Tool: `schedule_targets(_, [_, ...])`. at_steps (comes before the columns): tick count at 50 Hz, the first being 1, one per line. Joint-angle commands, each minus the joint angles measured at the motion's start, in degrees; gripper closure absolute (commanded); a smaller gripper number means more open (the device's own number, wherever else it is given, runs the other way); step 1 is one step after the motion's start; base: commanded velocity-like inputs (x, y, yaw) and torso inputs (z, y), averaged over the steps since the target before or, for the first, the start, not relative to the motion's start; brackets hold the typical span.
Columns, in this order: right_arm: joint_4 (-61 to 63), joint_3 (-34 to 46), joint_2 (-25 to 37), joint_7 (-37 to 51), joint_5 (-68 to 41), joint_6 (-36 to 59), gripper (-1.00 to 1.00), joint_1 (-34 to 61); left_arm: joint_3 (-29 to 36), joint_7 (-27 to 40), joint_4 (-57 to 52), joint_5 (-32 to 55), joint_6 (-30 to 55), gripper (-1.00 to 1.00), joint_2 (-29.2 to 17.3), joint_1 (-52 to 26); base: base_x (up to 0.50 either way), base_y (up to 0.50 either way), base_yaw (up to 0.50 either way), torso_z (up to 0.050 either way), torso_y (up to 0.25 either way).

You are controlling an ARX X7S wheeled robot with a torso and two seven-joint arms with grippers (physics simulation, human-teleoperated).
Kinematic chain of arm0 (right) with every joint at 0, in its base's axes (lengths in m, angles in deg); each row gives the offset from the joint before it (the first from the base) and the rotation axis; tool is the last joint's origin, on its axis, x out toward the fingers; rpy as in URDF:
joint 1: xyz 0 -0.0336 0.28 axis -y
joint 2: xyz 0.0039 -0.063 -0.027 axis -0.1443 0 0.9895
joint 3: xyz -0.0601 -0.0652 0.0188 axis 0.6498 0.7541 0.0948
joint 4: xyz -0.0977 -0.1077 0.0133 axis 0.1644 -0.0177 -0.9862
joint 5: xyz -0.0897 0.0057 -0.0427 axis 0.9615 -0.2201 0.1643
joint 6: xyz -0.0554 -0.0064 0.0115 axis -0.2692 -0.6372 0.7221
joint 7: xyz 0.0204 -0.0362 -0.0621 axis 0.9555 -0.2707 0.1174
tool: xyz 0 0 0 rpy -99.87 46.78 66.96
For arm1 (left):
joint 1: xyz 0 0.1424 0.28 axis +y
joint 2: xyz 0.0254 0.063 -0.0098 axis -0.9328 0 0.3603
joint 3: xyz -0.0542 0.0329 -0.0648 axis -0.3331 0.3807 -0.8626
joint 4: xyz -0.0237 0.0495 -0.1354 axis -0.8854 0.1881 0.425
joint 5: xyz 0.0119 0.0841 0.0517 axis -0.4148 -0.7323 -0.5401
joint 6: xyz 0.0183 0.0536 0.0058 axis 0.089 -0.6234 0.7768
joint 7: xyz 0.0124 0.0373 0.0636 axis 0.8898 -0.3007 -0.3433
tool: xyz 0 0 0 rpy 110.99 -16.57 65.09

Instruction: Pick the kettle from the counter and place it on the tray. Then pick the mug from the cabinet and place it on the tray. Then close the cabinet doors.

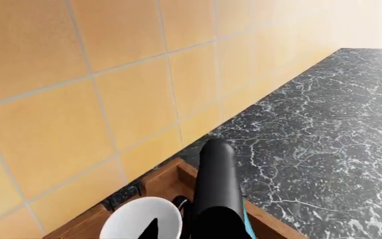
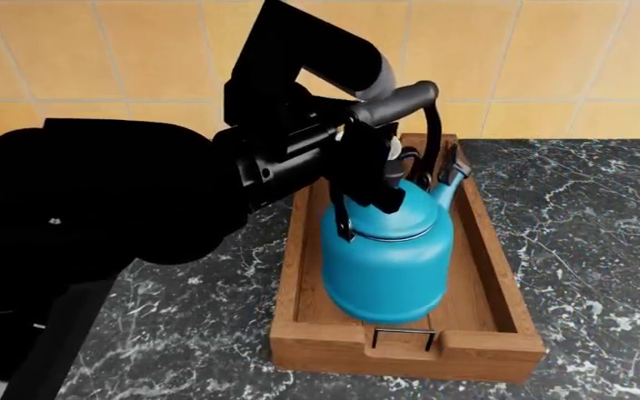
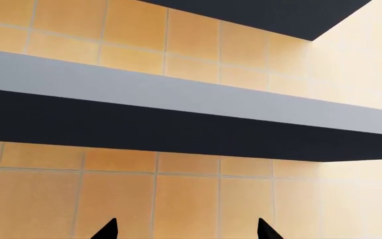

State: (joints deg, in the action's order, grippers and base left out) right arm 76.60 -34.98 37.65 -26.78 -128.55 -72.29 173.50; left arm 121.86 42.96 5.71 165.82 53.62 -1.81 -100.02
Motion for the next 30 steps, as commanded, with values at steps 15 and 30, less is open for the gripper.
schedule_targets(15, [-0.20,-0.57,-0.27,-0.02,0.05,0.14,-1.00,-0.55,0.56,-0.15,0.89,0.11,0.77,-1.00,-0.31,-0.07,0.00,0.00,0.00,0.000,0.000])
schedule_targets(30, [-0.14,-0.93,-0.22,-0.01,0.00,0.08,-1.00,-0.89,2.57,0.63,-0.77,6.73,5.31,-1.00,-0.83,0.56,0.00,0.00,0.00,0.000,0.000])
